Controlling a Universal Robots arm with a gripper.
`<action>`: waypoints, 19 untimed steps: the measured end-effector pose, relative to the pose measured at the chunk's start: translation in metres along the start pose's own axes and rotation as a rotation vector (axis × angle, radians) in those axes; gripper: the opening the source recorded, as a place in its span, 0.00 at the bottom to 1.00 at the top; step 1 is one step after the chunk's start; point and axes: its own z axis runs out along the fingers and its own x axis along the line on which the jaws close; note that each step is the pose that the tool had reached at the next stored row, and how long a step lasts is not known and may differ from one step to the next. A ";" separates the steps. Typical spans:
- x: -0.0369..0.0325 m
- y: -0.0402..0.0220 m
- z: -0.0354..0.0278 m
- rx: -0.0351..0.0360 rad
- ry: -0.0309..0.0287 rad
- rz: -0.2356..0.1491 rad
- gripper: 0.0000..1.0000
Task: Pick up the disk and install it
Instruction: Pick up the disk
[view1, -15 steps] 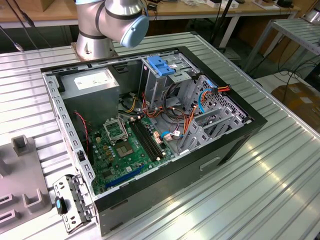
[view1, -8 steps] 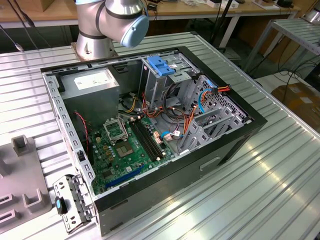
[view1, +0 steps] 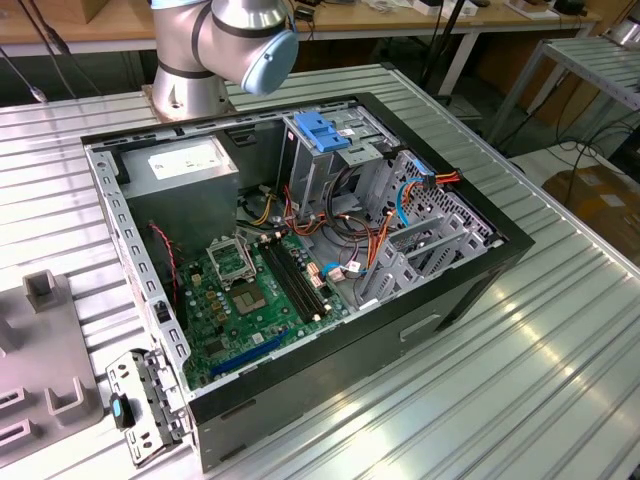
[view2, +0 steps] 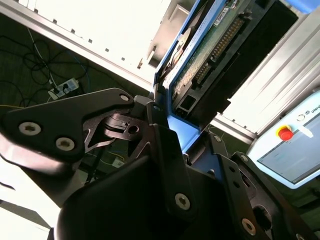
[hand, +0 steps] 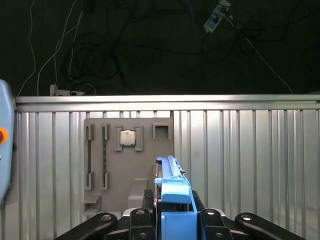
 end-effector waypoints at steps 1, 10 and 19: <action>0.0003 -0.0006 0.0000 0.0001 0.0000 0.000 0.37; 0.0066 -0.0100 -0.0002 -0.0004 0.0001 0.000 0.37; 0.0091 -0.0286 -0.0004 -0.0007 0.0001 0.000 0.37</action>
